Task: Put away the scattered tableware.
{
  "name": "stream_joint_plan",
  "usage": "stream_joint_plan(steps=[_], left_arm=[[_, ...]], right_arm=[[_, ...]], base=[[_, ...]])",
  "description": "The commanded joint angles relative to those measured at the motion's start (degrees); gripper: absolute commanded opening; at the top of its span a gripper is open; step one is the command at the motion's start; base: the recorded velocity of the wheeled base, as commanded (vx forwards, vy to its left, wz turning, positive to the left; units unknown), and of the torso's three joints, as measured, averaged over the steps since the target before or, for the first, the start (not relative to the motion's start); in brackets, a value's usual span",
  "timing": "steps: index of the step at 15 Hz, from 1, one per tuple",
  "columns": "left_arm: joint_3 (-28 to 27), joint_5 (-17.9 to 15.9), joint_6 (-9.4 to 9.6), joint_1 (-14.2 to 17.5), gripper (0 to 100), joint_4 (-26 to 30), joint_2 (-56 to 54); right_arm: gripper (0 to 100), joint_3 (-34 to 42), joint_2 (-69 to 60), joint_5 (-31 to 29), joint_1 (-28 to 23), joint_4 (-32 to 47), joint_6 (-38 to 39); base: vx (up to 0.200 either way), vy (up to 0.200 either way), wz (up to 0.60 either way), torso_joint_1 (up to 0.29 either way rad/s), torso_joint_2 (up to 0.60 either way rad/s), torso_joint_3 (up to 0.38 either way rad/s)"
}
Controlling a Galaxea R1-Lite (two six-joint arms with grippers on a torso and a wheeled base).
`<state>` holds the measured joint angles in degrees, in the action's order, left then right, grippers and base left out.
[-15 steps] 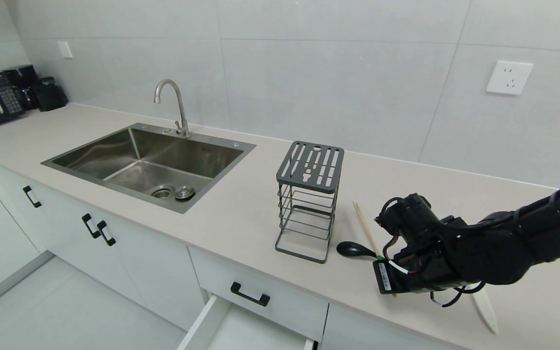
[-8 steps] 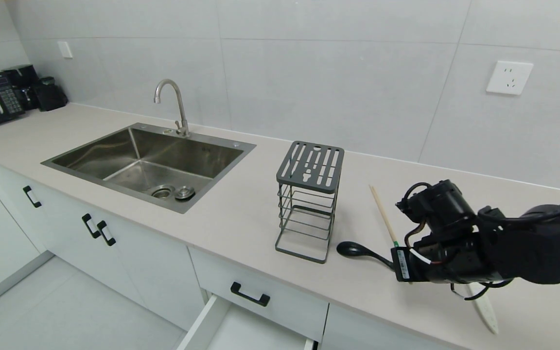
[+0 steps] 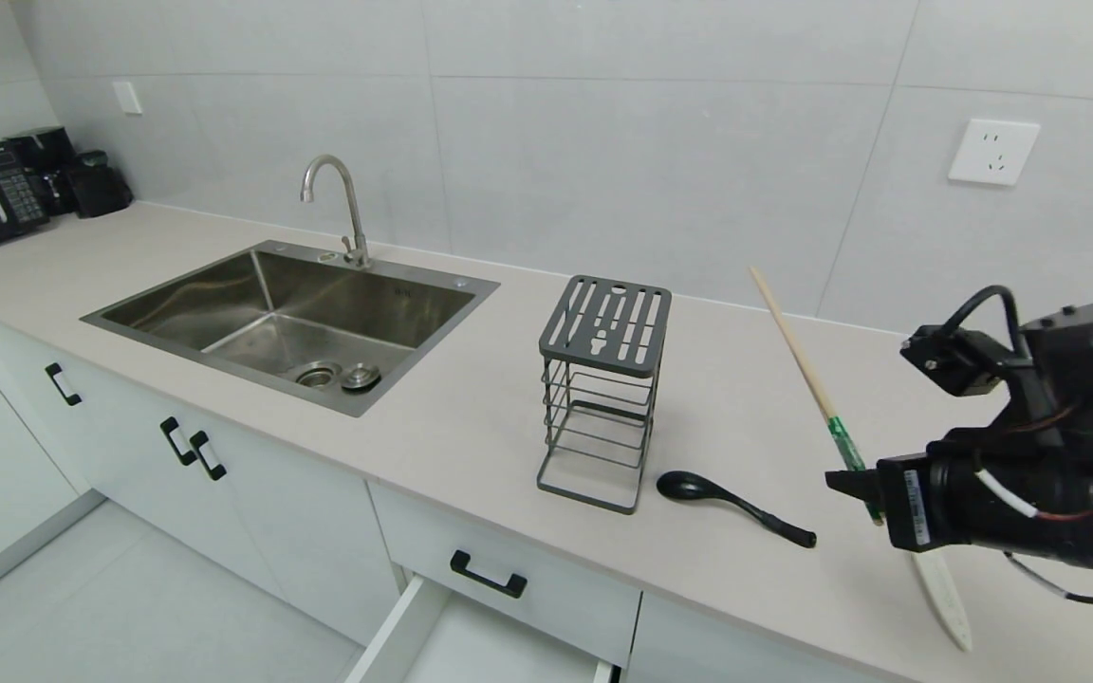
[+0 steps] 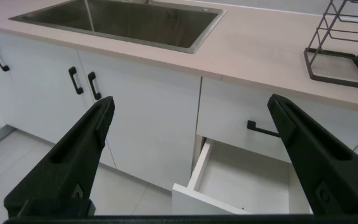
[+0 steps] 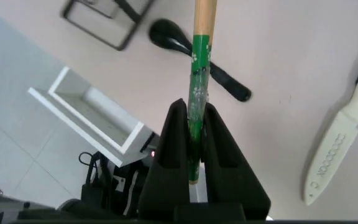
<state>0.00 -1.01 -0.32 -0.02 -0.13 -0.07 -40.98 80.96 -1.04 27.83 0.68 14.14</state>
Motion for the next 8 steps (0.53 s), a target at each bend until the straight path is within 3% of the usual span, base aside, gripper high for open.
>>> stream_joint_plan(steps=[1, 6, 8], left_arm=[[0.0, 0.0, -0.03, 0.0, 100, 0.0, 0.1], [0.0, 0.0, -0.03, 0.0, 100, 0.0, 0.1], [0.0, 0.0, -0.03, 0.0, 100, 0.0, 0.1]], right_arm=[[0, 1.0, -8.9, 3.3, 0.6, -0.1, -1.9], [0, 2.8, -15.4, 10.8, 5.6, -6.8, -2.9], [0, 5.8, -16.4, 13.9, 7.1, -6.7, -7.1]], base=[[0.000, 0.000, 0.00, 0.000, 0.00, 0.000], [0.000, 0.000, 0.00, 0.000, 0.00, 0.000], [0.000, 0.000, 0.00, 0.000, 0.00, 0.000]])
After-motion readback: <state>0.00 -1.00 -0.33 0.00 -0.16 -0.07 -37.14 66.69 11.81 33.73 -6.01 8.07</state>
